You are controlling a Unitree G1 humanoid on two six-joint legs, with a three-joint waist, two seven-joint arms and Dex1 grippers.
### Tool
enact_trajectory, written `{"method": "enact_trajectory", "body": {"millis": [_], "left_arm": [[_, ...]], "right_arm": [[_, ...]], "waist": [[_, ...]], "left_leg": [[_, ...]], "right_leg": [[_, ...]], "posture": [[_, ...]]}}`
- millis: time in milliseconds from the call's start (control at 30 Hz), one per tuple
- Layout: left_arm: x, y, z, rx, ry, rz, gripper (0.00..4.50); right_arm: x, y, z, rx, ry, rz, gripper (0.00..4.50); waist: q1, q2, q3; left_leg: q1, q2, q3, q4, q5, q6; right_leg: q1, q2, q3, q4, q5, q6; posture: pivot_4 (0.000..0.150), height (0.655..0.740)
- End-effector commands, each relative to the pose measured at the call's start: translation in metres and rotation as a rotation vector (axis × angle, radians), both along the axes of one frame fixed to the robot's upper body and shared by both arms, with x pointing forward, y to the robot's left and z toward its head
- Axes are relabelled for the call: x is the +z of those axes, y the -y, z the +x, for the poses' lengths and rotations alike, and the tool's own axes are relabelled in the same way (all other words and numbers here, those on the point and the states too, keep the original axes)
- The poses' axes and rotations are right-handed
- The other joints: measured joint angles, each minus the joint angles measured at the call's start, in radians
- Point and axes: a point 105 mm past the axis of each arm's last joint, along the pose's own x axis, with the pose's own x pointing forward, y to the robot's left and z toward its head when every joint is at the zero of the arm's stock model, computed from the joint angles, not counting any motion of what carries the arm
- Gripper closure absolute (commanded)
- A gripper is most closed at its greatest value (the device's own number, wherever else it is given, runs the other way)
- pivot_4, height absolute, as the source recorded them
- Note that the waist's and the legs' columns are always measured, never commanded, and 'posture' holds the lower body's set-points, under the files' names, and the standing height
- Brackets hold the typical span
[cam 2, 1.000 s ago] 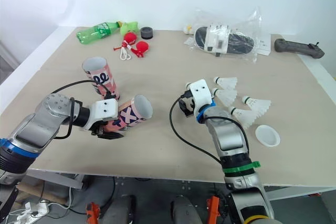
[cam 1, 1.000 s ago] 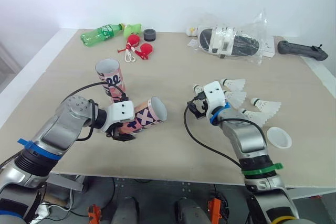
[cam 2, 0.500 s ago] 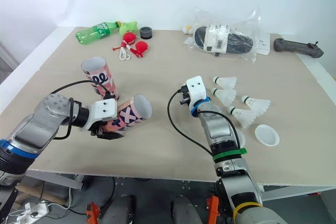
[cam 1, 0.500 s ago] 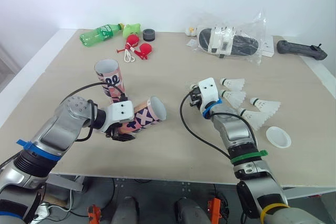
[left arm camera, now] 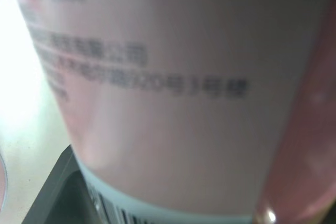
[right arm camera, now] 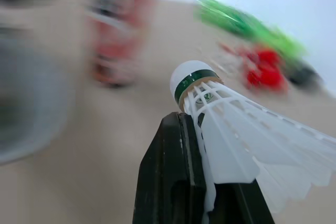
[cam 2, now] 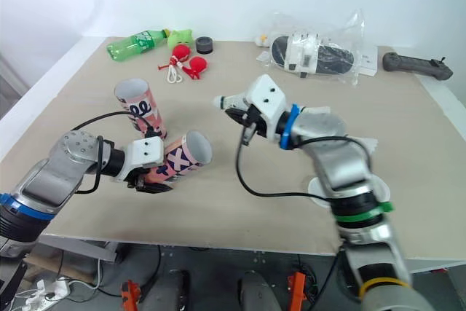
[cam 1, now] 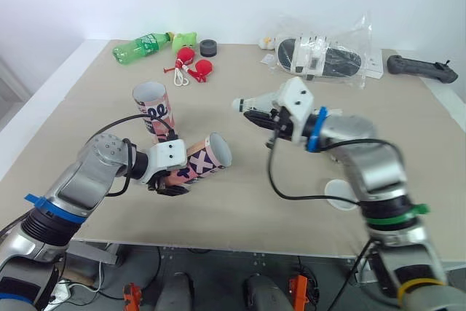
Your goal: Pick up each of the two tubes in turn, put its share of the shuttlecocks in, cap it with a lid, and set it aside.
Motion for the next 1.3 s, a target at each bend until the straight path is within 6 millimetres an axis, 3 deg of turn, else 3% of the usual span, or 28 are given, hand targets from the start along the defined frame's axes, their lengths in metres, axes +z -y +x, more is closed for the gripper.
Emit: {"method": "enact_trajectory", "body": {"millis": [33, 167, 367, 567, 667, 900, 933, 1100, 1300], "left_arm": [[-0.009, 0.003, -0.002, -0.008, -0.025, -0.001, 1.38], [-0.01, 0.004, -0.002, -0.006, -0.026, -0.003, 1.38], [-0.01, 0.004, -0.002, -0.004, -0.026, -0.007, 1.38], [-0.009, 0.004, -0.002, -0.005, -0.024, -0.004, 1.38], [-0.009, 0.004, -0.002, -0.004, -0.024, -0.002, 1.38], [-0.01, 0.006, -0.002, -0.013, -0.028, -0.005, 1.38], [-0.01, 0.007, -0.002, -0.015, -0.027, -0.005, 1.38], [-0.009, 0.009, -0.003, -0.024, -0.033, -0.015, 1.38], [-0.01, 0.014, -0.005, -0.035, -0.047, -0.033, 1.38]], "right_arm": [[0.003, -0.002, -0.031, 0.172, -0.012, -0.123, 4.46], [-0.002, -0.005, -0.031, 0.188, 0.009, -0.211, 4.46], [-0.012, -0.024, -0.026, 0.193, 0.025, -0.228, 4.46], [-0.011, -0.041, -0.023, 0.212, 0.043, -0.212, 4.46], [-0.008, -0.043, -0.025, 0.223, 0.045, -0.199, 3.62], [-0.002, -0.04, -0.032, 0.225, 0.029, -0.169, 0.42], [0.002, -0.037, -0.033, 0.216, 0.021, -0.149, 0.03], [0.026, 0.006, -0.034, 0.045, -0.061, 0.083, 0.03], [0.014, 0.081, -0.036, -0.247, -0.16, 0.193, 0.03]], "waist": [[-0.001, 0.0, 0.0], [-0.003, 0.0, 0.0], [0.0, 0.0, 0.0], [0.002, 0.0, 0.0], [0.002, 0.0, 0.0], [0.003, 0.0, 0.0], [0.003, 0.0, 0.0], [0.011, 0.0, 0.0], [0.015, 0.0, 0.0]], "left_leg": [[0.0, 0.0, 0.0, 0.0, 0.0, 0.0], [0.001, 0.0, 0.0, 0.0, 0.001, 0.001], [0.0, 0.0, 0.001, 0.0, 0.002, 0.002], [0.0, 0.0, 0.0, 0.0, 0.002, 0.002], [-0.001, 0.0, 0.001, 0.0, 0.002, 0.002], [0.0, 0.0, 0.001, 0.0, 0.002, 0.002], [-0.001, 0.0, 0.001, 0.0, 0.002, 0.002], [-0.001, 0.0, 0.0, 0.0, 0.001, 0.002], [-0.001, -0.001, 0.001, 0.0, 0.001, 0.002]], "right_leg": [[0.0, 0.0, 0.0, 0.0, 0.0, 0.0], [0.0, 0.0, 0.0, 0.0, 0.001, -0.002], [-0.001, 0.0, 0.001, 0.0, 0.002, -0.001], [-0.001, 0.0, 0.0, 0.0, 0.002, 0.0], [-0.001, 0.0, 0.001, 0.0, 0.002, 0.0], [-0.001, 0.0, 0.0, 0.0, 0.002, 0.0], [-0.001, 0.0, 0.0, 0.0, 0.002, 0.0], [-0.001, 0.0, 0.0, 0.0, 0.001, 0.0], [-0.001, -0.002, 0.0, -0.001, 0.001, 0.001]], "posture": [[0.15, 0.74], [0.15, 0.74], [0.15, 0.74], [0.15, 0.74], [0.15, 0.74], [0.15, 0.74], [0.15, 0.74], [0.15, 0.74], [0.15, 0.74]]}}
